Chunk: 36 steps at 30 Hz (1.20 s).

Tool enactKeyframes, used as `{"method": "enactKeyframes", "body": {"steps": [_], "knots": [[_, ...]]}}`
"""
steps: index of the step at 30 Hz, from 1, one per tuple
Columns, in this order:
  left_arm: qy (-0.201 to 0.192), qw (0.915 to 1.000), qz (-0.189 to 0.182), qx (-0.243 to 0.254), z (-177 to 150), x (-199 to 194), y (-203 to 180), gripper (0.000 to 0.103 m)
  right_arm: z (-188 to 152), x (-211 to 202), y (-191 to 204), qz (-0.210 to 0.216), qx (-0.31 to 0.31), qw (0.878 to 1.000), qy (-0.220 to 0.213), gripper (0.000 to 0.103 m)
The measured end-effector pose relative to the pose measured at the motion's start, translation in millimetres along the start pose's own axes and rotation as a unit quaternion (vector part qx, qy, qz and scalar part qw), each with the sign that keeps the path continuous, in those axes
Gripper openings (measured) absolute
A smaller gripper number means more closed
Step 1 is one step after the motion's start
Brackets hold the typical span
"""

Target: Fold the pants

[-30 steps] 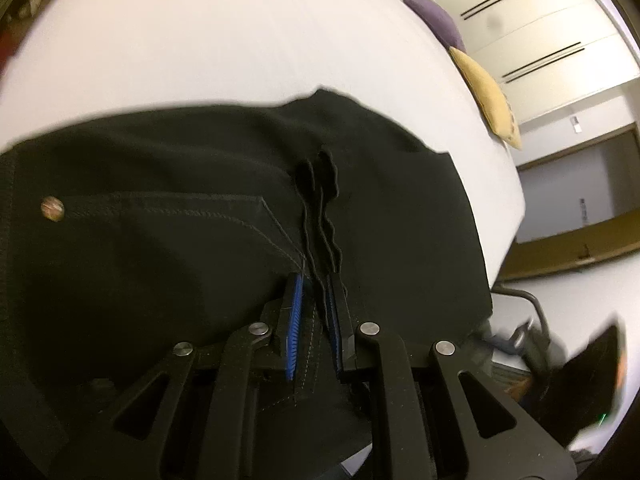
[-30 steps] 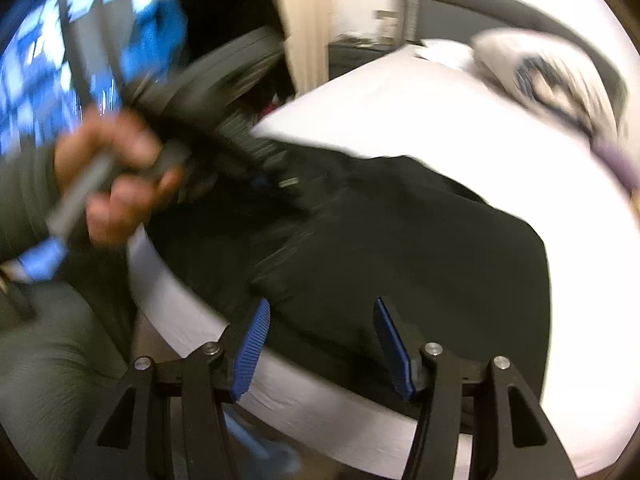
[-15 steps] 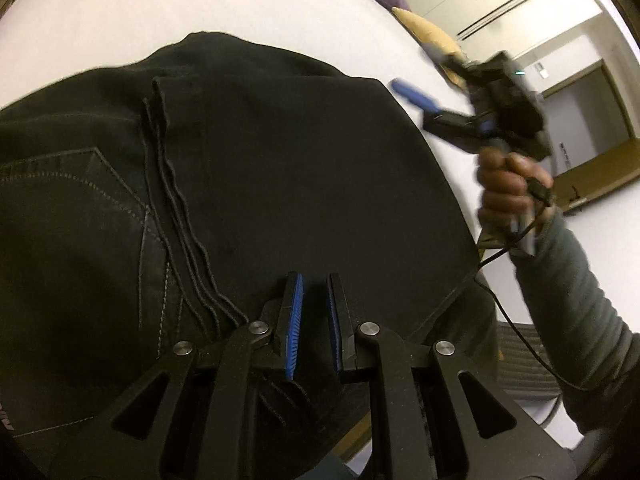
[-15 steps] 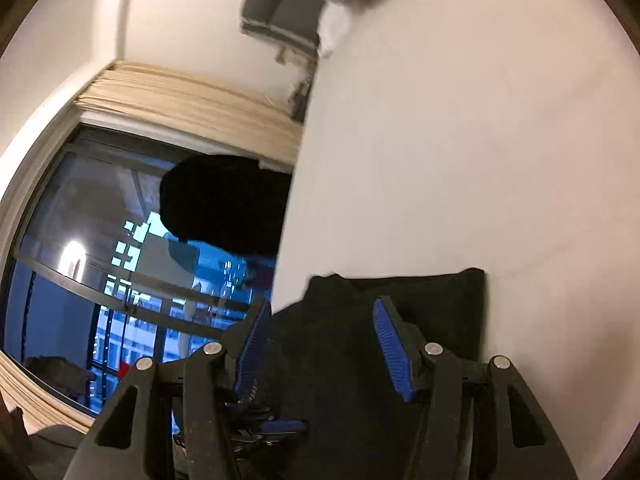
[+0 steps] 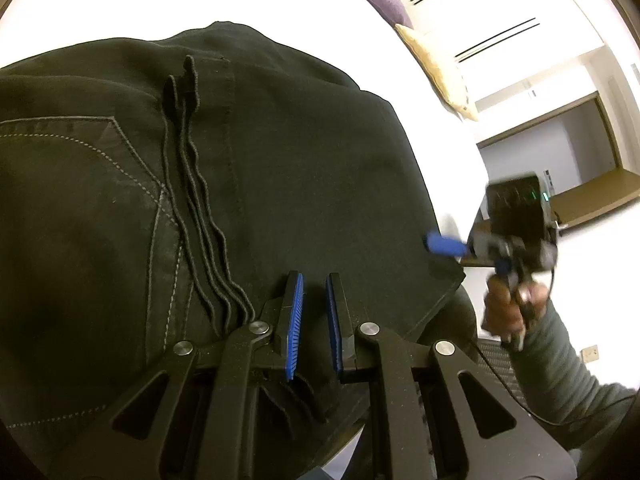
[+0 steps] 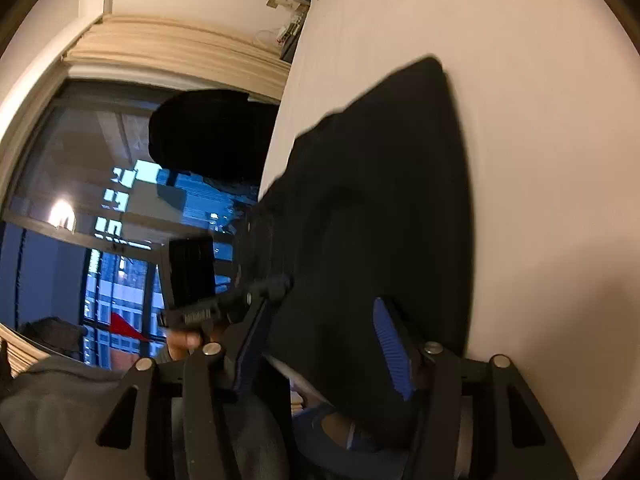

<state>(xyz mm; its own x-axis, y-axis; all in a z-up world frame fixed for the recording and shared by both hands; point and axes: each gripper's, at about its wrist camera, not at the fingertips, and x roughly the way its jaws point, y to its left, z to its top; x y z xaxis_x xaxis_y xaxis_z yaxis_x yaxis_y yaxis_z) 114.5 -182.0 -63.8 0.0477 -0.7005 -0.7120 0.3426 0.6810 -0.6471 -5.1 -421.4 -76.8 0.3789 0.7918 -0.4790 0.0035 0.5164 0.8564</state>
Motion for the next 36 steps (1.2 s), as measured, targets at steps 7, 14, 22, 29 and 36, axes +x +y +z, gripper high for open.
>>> {"method": "enactKeyframes", "body": {"steps": [7, 14, 22, 29, 36], "knots": [[-0.024, 0.9996, 0.008, -0.010, -22.3, -41.1, 21.8, 0.012, -30.7, -15.9, 36.2, -0.004, -0.019, 0.998, -0.054, 0.065], [-0.097, 0.9941, 0.043, -0.022, -50.4, -113.5, 30.4, 0.012, 34.2, 35.9, 97.8, 0.116, -0.076, 0.988, -0.067, 0.074], [-0.266, 0.9444, 0.076, -0.178, -127.9, -234.1, 106.6, 0.101, 79.5, 175.3, 101.6, 0.117, -0.034, 0.992, 0.024, 0.075], [-0.317, 0.8947, 0.055, -0.310, -187.9, -268.2, 178.5, 0.101, 85.4, 199.8, 34.4, 0.088, 0.090, 0.992, 0.015, 0.027], [-0.312, 0.8889, 0.027, -0.334, -174.6, -248.2, 202.9, 0.101, 86.9, 197.4, 38.8, 0.077, 0.081, 0.994, 0.015, 0.036]]}}
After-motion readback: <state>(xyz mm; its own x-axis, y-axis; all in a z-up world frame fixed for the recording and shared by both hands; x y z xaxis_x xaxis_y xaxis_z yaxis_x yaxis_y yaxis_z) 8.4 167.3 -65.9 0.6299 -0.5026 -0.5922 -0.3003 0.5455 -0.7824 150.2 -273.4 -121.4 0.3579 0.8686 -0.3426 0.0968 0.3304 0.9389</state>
